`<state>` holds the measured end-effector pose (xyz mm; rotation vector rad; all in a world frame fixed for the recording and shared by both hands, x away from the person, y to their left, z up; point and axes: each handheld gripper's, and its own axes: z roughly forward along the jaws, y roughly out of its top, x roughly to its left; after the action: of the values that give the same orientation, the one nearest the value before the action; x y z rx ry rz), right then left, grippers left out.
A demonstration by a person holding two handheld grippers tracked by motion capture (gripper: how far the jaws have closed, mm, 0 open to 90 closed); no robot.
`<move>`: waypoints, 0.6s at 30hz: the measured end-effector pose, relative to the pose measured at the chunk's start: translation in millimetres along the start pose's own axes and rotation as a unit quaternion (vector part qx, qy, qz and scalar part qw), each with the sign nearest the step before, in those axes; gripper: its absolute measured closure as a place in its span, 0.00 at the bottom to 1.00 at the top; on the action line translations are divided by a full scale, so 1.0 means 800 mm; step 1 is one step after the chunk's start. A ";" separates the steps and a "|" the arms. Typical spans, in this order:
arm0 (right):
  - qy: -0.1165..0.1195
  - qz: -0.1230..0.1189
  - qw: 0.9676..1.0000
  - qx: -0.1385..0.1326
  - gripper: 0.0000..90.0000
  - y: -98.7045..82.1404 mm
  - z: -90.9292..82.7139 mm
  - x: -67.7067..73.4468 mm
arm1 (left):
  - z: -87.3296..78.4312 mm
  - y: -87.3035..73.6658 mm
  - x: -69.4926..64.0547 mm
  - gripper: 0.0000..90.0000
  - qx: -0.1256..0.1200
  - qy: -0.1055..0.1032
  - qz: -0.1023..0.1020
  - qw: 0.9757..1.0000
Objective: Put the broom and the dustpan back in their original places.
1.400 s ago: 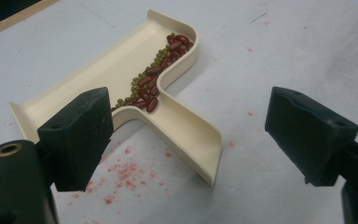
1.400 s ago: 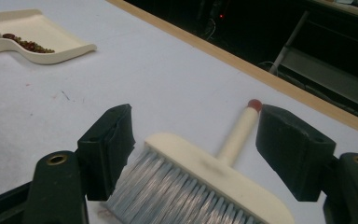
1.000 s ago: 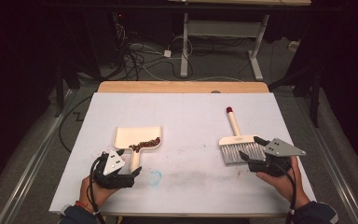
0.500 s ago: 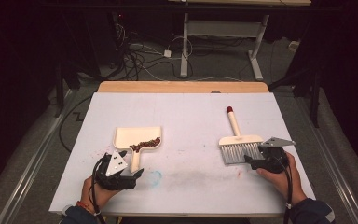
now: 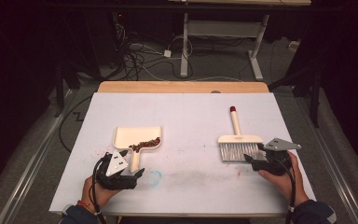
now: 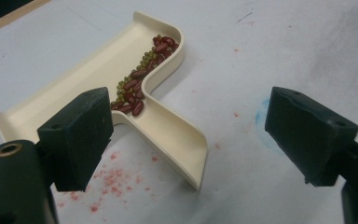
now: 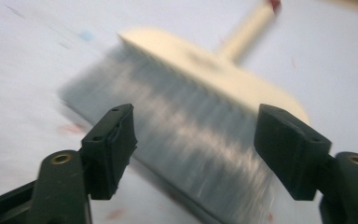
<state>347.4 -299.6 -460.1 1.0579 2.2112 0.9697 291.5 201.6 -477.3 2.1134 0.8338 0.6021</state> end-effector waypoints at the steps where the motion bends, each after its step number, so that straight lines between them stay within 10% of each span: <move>1: 0.010 -0.012 1.000 -0.016 0.32 0.002 -0.006 0.004 | 0.000 -0.001 0.000 0.16 -0.002 0.000 -0.001 1.000; 8: 0.035 -0.053 0.997 -0.043 0.30 -0.006 -0.019 0.038 | -0.003 -0.001 -0.004 0.16 -0.003 0.001 0.005 1.000; 18: 0.021 -0.055 0.996 -0.071 0.29 0.001 -0.027 0.042 | -0.005 -0.003 -0.005 0.16 -0.005 0.001 0.008 1.000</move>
<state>314.0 -280.2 -450.7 0.8506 2.1730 1.0906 285.1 201.6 -477.4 2.1135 0.8137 0.6157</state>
